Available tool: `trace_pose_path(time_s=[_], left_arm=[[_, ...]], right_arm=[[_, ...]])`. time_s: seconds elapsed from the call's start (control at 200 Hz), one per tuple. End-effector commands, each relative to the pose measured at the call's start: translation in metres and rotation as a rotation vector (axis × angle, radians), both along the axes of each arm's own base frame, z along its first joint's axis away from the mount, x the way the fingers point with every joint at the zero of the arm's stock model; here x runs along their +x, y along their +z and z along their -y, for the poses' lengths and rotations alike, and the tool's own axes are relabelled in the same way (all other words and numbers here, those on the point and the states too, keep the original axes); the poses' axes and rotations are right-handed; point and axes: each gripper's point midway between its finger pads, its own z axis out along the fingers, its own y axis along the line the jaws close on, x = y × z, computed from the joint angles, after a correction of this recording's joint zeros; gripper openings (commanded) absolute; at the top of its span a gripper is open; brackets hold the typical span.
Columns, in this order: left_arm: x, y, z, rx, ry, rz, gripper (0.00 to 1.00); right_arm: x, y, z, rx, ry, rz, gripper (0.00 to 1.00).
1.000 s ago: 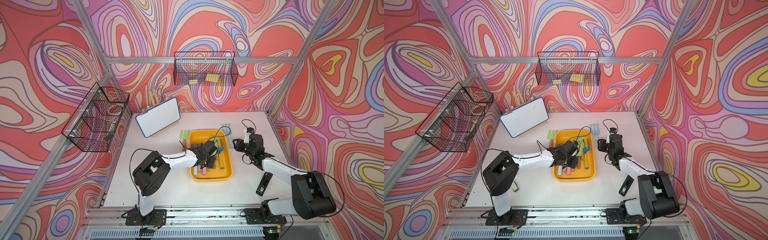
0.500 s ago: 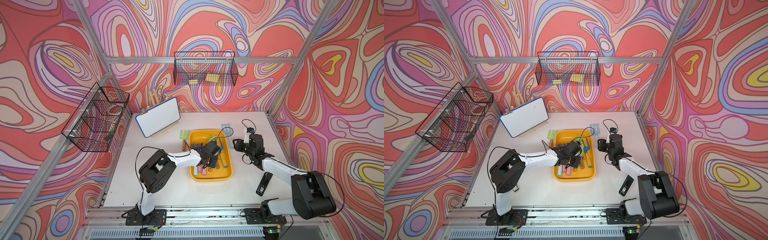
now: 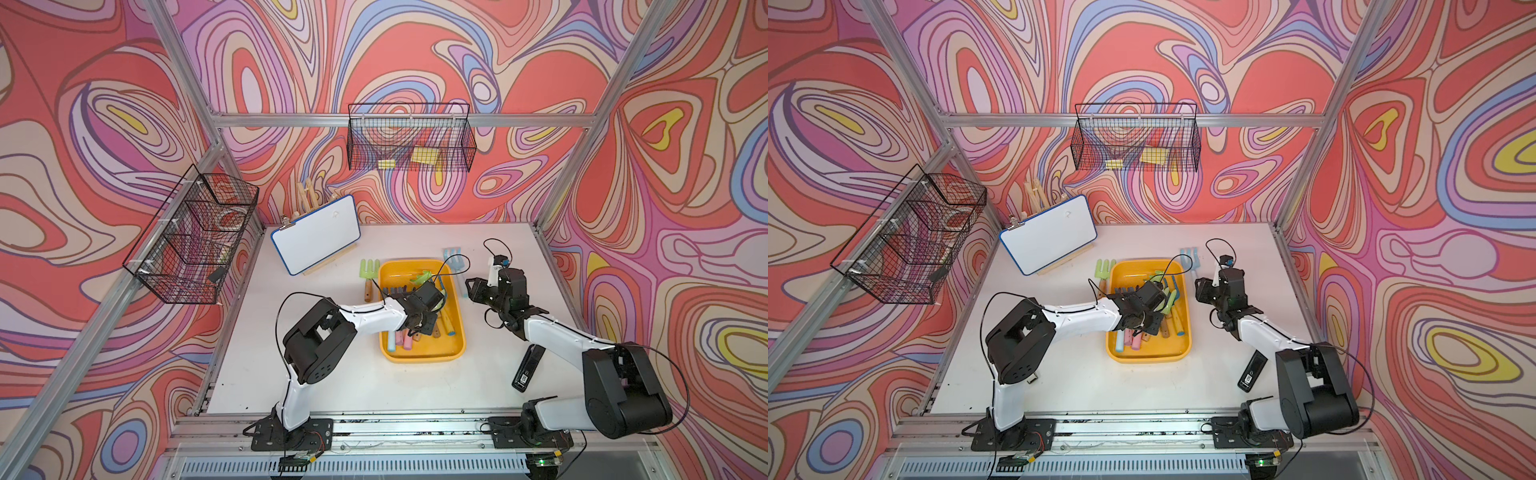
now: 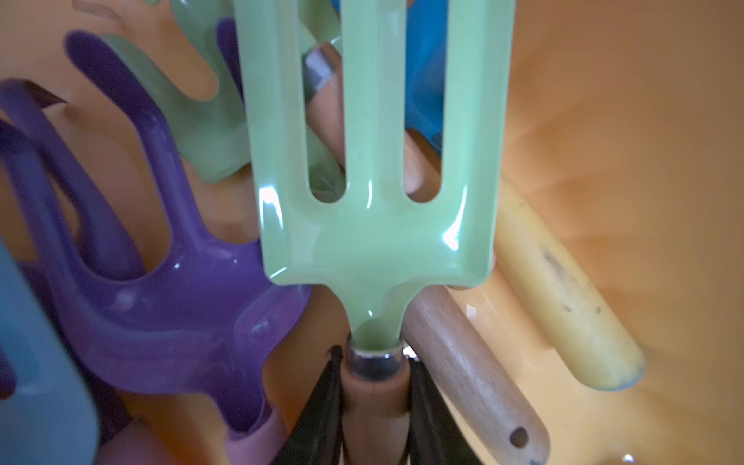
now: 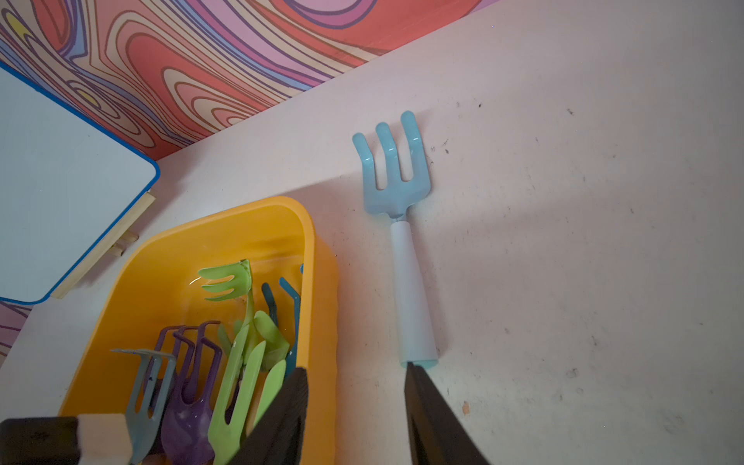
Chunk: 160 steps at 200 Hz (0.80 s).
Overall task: Take the hand rake out of the storage box
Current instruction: Pick up the rake from the storage box.
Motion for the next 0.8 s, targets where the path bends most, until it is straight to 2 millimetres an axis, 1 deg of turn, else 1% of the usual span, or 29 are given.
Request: trace_pose_path(time_s=[0.0, 0.045, 0.115, 0.581, 0.796], left_arm=[[-0.005, 0.001, 0.001, 0.028, -0.028, 0.015, 0.22], [-0.005, 0.006, 0.002, 0.027, -0.028, 0.029, 0.19], [-0.004, 0.012, 0.001, 0.028, -0.029, 0.052, 0.17], [-0.001, 0.039, -0.013, 0.038, -0.011, 0.145, 0.13], [0.001, 0.065, -0.023, 0.056, -0.007, 0.202, 0.13]], right_arm=[[0.0, 0.006, 0.002, -0.003, -0.002, 0.018, 0.44], [0.0, 0.006, 0.001, -0.001, -0.002, 0.018, 0.44], [0.0, 0.006, 0.002, -0.002, -0.003, 0.018, 0.44], [0.0, 0.005, 0.001, -0.003, 0.0, 0.015, 0.44], [0.001, 0.005, 0.001, -0.001, 0.002, 0.012, 0.44]])
